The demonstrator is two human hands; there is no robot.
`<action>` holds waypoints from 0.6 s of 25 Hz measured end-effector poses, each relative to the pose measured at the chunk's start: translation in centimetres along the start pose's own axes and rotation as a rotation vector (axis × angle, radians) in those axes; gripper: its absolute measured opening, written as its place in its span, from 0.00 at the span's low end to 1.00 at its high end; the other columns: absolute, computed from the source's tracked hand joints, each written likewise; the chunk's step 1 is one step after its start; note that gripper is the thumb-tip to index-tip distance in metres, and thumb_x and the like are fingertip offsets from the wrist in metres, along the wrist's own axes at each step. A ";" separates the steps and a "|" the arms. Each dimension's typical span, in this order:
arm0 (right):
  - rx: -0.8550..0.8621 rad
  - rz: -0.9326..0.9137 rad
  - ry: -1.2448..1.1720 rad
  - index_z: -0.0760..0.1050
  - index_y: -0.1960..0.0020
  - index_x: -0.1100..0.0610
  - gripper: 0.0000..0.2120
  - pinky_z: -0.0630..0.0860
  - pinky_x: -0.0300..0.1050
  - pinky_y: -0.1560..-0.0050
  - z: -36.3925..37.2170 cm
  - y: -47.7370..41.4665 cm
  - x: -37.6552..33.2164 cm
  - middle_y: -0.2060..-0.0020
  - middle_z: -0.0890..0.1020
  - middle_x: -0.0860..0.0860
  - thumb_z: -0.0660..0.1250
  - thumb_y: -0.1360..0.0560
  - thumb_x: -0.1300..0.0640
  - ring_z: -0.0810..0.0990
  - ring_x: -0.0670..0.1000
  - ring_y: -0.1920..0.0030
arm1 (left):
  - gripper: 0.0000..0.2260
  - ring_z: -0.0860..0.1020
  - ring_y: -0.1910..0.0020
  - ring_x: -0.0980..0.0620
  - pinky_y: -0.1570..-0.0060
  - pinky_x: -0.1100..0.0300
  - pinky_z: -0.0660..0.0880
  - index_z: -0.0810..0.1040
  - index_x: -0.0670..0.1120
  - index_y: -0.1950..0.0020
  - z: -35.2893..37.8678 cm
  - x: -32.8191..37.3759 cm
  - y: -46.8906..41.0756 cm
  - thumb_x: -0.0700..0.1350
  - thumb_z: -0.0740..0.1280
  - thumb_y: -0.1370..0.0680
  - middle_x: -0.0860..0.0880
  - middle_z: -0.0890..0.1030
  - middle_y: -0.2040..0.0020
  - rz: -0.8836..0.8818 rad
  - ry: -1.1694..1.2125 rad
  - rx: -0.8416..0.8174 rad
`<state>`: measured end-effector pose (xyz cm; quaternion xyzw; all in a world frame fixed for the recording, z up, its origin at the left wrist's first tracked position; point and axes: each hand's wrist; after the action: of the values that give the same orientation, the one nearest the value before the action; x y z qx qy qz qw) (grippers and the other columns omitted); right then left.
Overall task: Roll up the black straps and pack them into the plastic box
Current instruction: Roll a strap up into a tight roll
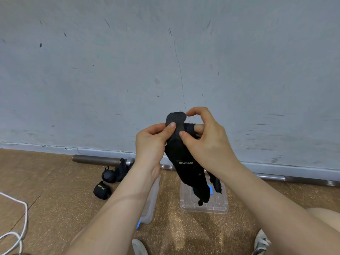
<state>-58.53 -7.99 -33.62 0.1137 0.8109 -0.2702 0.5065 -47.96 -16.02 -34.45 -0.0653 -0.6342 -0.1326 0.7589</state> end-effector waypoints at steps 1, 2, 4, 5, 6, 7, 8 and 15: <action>-0.008 0.003 0.003 0.66 0.42 0.44 0.18 0.80 0.55 0.60 0.0 0.0 0.0 0.64 0.85 0.53 0.70 0.25 0.56 0.83 0.53 0.63 | 0.04 0.84 0.63 0.51 0.63 0.60 0.79 0.84 0.41 0.54 -0.1 -0.1 0.0 0.41 0.73 0.26 0.44 0.86 0.60 -0.016 0.004 -0.006; -0.015 -0.008 0.032 0.65 0.42 0.44 0.19 0.80 0.54 0.60 0.0 0.1 0.0 0.65 0.84 0.53 0.71 0.25 0.55 0.83 0.53 0.63 | 0.06 0.84 0.60 0.48 0.61 0.58 0.80 0.84 0.40 0.53 -0.1 -0.2 0.0 0.42 0.74 0.26 0.43 0.86 0.58 -0.028 0.002 -0.005; -0.030 -0.059 0.122 0.64 0.40 0.44 0.21 0.77 0.50 0.64 0.2 0.2 0.1 0.69 0.81 0.51 0.71 0.25 0.55 0.80 0.50 0.67 | 0.08 0.85 0.58 0.46 0.57 0.55 0.82 0.84 0.39 0.51 0.0 -0.4 -0.1 0.42 0.75 0.27 0.41 0.86 0.56 -0.043 -0.014 0.005; -0.033 -0.085 0.168 0.64 0.40 0.45 0.20 0.74 0.43 0.67 0.2 0.2 0.2 0.71 0.78 0.48 0.71 0.25 0.56 0.77 0.47 0.69 | 0.08 0.85 0.58 0.46 0.58 0.56 0.82 0.84 0.39 0.51 0.0 -0.5 -0.1 0.42 0.75 0.27 0.41 0.86 0.56 -0.048 -0.017 0.006; -0.033 -0.103 0.197 0.64 0.39 0.45 0.20 0.68 0.37 0.69 0.2 0.2 0.3 0.73 0.74 0.46 0.70 0.24 0.58 0.74 0.45 0.71 | 0.07 0.85 0.59 0.47 0.60 0.57 0.82 0.84 0.39 0.51 0.0 -0.5 0.0 0.42 0.74 0.26 0.41 0.86 0.57 -0.053 -0.017 0.001; -0.030 -0.105 0.203 0.65 0.39 0.46 0.19 0.66 0.35 0.70 0.1 0.2 0.4 0.75 0.72 0.45 0.69 0.24 0.59 0.72 0.45 0.72 | 0.06 0.85 0.61 0.48 0.62 0.58 0.81 0.84 0.40 0.52 0.0 -0.5 0.0 0.41 0.74 0.26 0.42 0.86 0.58 -0.060 -0.015 -0.011; -0.029 -0.100 0.187 0.66 0.40 0.47 0.18 0.65 0.35 0.71 0.0 0.2 0.4 0.75 0.70 0.45 0.67 0.24 0.61 0.71 0.45 0.72 | 0.05 0.84 0.62 0.49 0.64 0.60 0.80 0.84 0.40 0.53 0.0 -0.5 0.1 0.42 0.73 0.25 0.43 0.86 0.59 -0.062 -0.017 -0.021; 0.038 0.115 -0.165 0.67 0.50 0.47 0.13 0.72 0.49 0.69 0.3 0.1 0.8 0.65 0.81 0.62 0.66 0.24 0.63 0.75 0.58 0.70 | 0.23 0.84 0.59 0.50 0.65 0.59 0.77 0.76 0.42 0.42 0.2 -1.3 -0.1 0.59 0.72 0.26 0.44 0.85 0.53 -0.187 -0.191 -0.031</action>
<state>-58.61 -8.12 -34.43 0.1473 0.7533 -0.2645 0.5839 -48.41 -15.89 -35.65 -0.0300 -0.7046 -0.2057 0.6784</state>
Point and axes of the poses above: each hand's wrist, its own y-axis away from the middle knuckle, its own z-axis out of the palm, x = y × z
